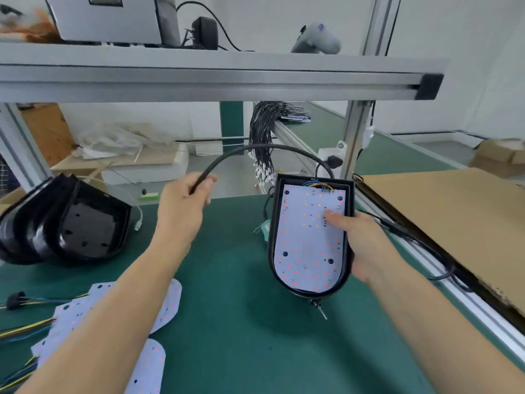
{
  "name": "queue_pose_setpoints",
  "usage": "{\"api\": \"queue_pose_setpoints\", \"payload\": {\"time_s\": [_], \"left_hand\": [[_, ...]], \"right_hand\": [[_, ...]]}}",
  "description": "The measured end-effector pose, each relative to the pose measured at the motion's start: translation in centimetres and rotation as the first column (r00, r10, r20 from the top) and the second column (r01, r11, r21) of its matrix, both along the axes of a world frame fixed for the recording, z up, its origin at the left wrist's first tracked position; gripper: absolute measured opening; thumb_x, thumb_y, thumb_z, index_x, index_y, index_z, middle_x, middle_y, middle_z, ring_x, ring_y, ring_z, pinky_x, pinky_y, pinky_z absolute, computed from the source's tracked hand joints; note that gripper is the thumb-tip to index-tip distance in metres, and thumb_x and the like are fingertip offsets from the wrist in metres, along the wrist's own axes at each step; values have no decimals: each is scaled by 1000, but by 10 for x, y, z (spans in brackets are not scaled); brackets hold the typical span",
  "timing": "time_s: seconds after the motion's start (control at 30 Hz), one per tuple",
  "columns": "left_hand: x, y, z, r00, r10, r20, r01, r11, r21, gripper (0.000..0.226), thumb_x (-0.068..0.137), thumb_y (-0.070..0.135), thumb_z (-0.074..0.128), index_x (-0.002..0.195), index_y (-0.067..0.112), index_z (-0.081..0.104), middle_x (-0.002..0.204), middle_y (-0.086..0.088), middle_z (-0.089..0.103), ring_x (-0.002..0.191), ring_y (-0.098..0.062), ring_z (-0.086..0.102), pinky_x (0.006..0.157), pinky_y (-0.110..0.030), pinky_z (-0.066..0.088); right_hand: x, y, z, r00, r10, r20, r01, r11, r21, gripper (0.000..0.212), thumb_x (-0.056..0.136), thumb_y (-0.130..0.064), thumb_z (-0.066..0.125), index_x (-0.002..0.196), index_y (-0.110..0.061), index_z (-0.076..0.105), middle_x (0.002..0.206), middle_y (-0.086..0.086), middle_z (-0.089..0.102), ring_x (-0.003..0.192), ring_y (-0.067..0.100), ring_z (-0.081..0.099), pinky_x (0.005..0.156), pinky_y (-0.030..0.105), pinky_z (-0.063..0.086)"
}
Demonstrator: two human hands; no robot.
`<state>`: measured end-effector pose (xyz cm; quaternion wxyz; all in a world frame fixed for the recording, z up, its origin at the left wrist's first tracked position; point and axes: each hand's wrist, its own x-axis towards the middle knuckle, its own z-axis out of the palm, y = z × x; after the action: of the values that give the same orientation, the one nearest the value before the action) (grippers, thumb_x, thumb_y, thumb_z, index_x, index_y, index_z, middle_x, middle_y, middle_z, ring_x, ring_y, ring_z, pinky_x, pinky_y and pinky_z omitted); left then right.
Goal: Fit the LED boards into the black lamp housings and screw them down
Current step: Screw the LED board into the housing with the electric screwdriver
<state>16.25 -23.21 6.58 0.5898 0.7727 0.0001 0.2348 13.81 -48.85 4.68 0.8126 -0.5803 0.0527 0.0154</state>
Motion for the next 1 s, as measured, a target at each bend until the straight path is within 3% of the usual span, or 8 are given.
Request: {"api": "queue_pose_setpoints", "payload": {"time_s": [0.1,0.23,0.43,0.63,0.77,0.87,0.9,1.0], "left_hand": [[0,-43,30,988,-150,39,155,958,-241,22,99,14,51,89,25,67,59,11,54,45,-1,40,46,-13,34],[3,-106,49,890,-446,-94,336,781,-526,20,101,21,47,90,21,64,85,0,62,59,-7,55,55,-25,51],[10,-197,48,702,-683,-201,300,540,-786,23,102,24,44,85,19,57,63,-3,64,53,-16,56,45,-21,47],[6,-298,34,520,-830,-202,258,378,-889,27,105,24,39,82,17,53,54,-2,64,54,-18,58,59,-32,42],[-5,-365,26,399,-895,-201,249,316,-915,30,105,23,36,82,14,53,76,-5,60,65,-21,56,63,-34,42],[-14,-406,14,293,-935,-198,275,281,-920,52,105,21,35,66,8,68,56,-8,66,45,-19,63,53,-31,49],[-19,-414,10,266,-942,-206,303,285,-909,50,104,19,37,69,7,70,55,-9,67,44,-19,64,48,-27,50],[-27,-436,-2,276,-927,-253,345,342,-874,23,101,12,44,115,3,60,84,-12,67,67,-22,65,53,-29,53]], "right_hand": [[-8,-10,-1,999,-12,33,11,1000,26,15,92,-8,56,101,-8,68,97,10,75,82,27,73,58,35,58],[-18,-32,3,996,-70,51,66,995,70,17,92,-9,55,92,-12,71,97,11,75,82,28,73,60,37,59],[-40,-89,21,979,-204,11,204,978,51,18,95,-12,52,98,-4,68,88,12,75,70,25,73,51,34,56],[-73,-168,30,917,-399,-7,399,917,17,18,97,-11,49,92,-7,67,78,7,75,63,23,72,45,32,55],[-96,-224,27,844,-534,-49,534,845,-5,16,98,-12,50,101,-8,65,88,8,75,70,24,72,57,35,55],[-111,-258,17,798,-594,-100,595,804,-20,18,98,-13,50,108,-7,63,100,11,71,83,28,69,65,42,52],[-115,-266,11,789,-604,-115,605,796,-24,19,99,-13,48,110,-7,62,100,11,70,84,29,68,64,43,51],[-122,-285,-5,742,-647,-175,653,757,-29,17,100,-13,47,112,-7,57,94,10,68,79,28,65,61,43,48]]}}
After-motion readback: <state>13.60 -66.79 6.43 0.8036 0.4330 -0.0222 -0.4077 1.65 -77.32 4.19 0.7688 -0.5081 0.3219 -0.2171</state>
